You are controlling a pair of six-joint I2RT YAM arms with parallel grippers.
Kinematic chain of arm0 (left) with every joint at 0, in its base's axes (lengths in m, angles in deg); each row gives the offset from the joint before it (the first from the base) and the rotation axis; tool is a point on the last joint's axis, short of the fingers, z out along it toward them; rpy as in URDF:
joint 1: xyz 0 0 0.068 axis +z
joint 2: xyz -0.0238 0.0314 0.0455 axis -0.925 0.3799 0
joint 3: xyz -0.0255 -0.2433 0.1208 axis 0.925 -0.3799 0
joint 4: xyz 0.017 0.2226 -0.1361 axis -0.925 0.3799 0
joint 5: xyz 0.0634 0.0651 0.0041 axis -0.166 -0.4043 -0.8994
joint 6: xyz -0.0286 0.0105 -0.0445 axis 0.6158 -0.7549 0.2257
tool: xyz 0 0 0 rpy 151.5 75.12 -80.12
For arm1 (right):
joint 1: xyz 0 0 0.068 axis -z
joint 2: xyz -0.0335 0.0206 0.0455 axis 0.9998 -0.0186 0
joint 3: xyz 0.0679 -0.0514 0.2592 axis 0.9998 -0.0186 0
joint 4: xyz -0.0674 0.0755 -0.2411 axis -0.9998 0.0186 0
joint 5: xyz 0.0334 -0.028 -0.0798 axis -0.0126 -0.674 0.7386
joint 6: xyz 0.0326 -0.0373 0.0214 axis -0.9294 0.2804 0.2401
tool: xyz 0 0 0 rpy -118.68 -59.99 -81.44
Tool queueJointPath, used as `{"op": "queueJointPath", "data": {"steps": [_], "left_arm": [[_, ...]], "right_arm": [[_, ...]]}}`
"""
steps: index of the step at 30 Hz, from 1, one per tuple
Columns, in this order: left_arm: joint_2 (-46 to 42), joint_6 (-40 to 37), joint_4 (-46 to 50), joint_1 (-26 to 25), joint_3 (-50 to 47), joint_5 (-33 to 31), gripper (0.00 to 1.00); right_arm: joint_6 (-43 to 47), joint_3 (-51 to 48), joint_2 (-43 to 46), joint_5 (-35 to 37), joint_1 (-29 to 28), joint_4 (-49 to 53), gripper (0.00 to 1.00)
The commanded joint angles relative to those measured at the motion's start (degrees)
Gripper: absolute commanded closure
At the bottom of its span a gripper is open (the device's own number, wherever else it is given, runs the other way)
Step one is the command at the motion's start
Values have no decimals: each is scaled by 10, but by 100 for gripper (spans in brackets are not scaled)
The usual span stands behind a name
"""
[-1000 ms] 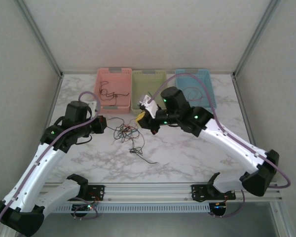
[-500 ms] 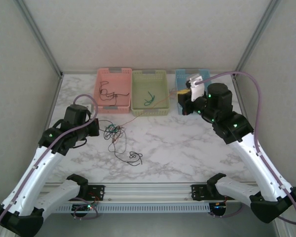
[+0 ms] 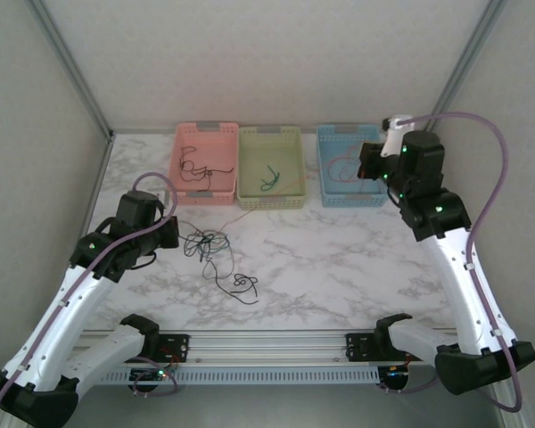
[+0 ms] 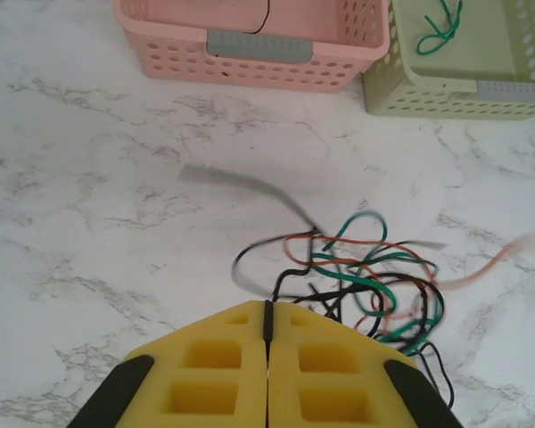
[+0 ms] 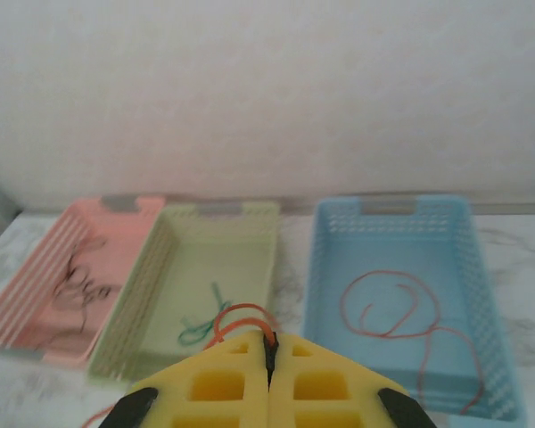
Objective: Untangle the cables
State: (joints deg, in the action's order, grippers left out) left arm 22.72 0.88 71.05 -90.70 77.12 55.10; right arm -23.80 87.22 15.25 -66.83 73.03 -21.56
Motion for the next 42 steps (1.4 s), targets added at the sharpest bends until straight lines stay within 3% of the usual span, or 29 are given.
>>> {"op": "queueJointPath", "data": {"steps": [1, 16, 21, 26, 39, 42], "left_arm": [[-8, -11, 24, 4, -10, -25, 100], [-15, -7, 32, 4, -12, -60, 100], [-16, -6, 32, 4, -13, -65, 100], [-17, -6, 32, 4, -14, -67, 100], [-11, -1, 35, 4, -15, -95, 100], [-12, 0, 35, 4, -16, -103, 100]], "right_arm": [[-42, 30, -6, 51, 30, 9, 100], [-96, 49, -53, 67, 129, 21, 100], [-145, 37, -45, 102, 174, 17, 100], [-154, 29, -46, 82, 196, 7, 100], [-196, 7, -9, 112, 280, 7, 100], [-197, -3, -3, 83, 285, -5, 100]]}}
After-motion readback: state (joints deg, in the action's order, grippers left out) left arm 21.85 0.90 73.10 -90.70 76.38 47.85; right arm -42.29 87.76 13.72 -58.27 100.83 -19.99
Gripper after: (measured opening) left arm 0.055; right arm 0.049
